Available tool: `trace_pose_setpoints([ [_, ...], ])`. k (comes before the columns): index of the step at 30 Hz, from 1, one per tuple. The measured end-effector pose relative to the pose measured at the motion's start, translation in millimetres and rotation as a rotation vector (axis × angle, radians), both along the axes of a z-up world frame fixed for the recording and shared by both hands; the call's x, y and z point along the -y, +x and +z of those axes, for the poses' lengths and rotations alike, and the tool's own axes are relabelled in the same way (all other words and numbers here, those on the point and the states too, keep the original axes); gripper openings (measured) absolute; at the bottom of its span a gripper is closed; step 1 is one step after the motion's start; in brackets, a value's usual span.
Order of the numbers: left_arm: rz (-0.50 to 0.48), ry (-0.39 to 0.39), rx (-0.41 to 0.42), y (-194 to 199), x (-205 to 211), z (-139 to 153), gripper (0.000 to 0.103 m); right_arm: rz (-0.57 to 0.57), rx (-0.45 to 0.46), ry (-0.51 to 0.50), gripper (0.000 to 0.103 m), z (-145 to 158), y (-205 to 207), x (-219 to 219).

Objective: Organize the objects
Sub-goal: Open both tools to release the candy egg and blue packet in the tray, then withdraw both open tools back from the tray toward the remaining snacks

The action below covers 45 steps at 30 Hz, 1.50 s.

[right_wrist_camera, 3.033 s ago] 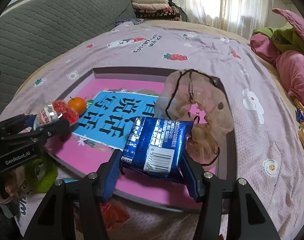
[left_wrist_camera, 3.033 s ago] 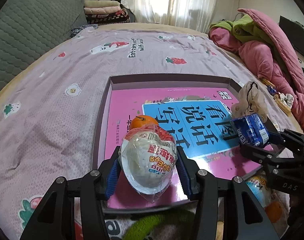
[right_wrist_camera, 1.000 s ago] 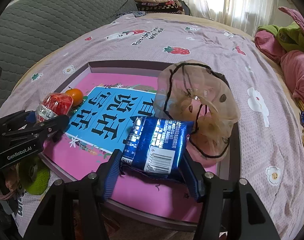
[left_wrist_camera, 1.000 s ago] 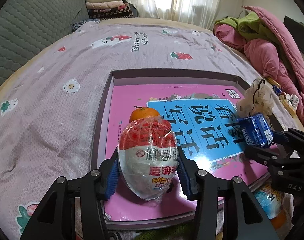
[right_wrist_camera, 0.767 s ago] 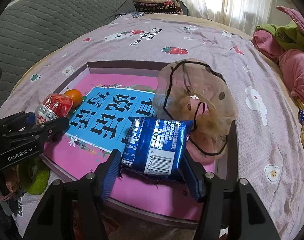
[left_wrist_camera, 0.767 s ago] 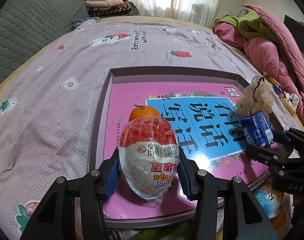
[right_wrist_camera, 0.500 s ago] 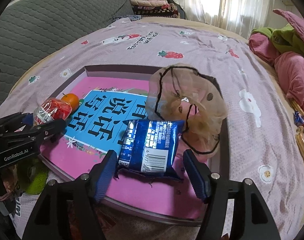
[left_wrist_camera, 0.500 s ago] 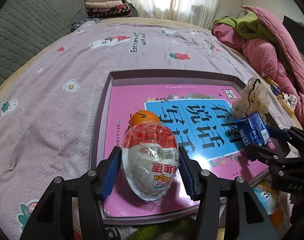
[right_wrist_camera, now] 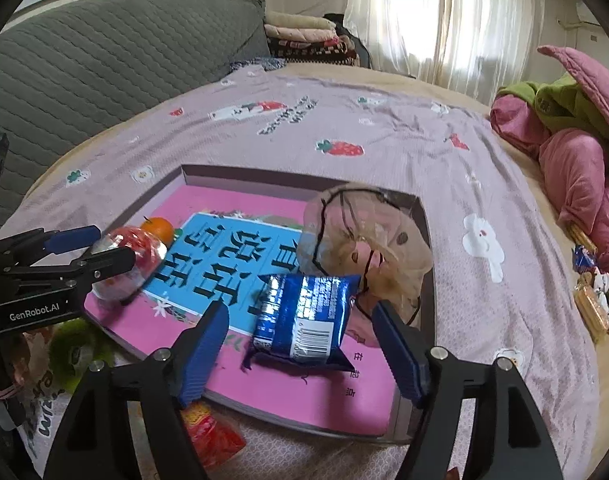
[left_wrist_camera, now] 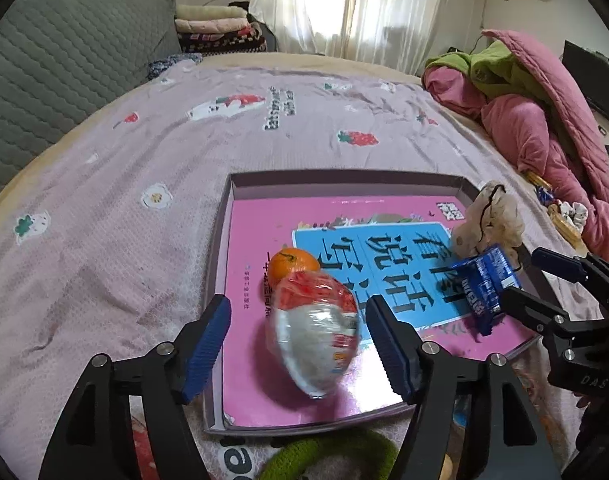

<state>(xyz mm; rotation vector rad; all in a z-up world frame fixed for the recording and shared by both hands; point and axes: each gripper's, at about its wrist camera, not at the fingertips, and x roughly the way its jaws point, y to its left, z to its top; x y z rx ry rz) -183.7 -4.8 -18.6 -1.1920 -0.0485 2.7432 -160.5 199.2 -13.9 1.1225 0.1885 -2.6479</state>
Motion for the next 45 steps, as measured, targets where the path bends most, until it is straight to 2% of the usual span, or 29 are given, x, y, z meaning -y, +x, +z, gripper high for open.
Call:
trace_pose_setpoints([
  [14,0.010,0.009,-0.091,33,6,33,0.072,-0.018,-0.098,-0.031,0.080,33,24,4],
  [18,0.025,-0.009,-0.119,47,10,42,0.074,-0.014,-0.114,-0.043,0.082,42,32,7],
  [25,0.040,0.024,-0.143,67,19,55,0.077,-0.012,-0.140,-0.059,0.082,57,53,11],
  [37,0.052,0.030,-0.141,96,28,59,0.077,0.014,-0.158,-0.055,0.085,71,81,18],
  [45,0.046,0.019,-0.133,115,28,61,0.077,0.022,-0.146,-0.047,0.086,67,99,19],
])
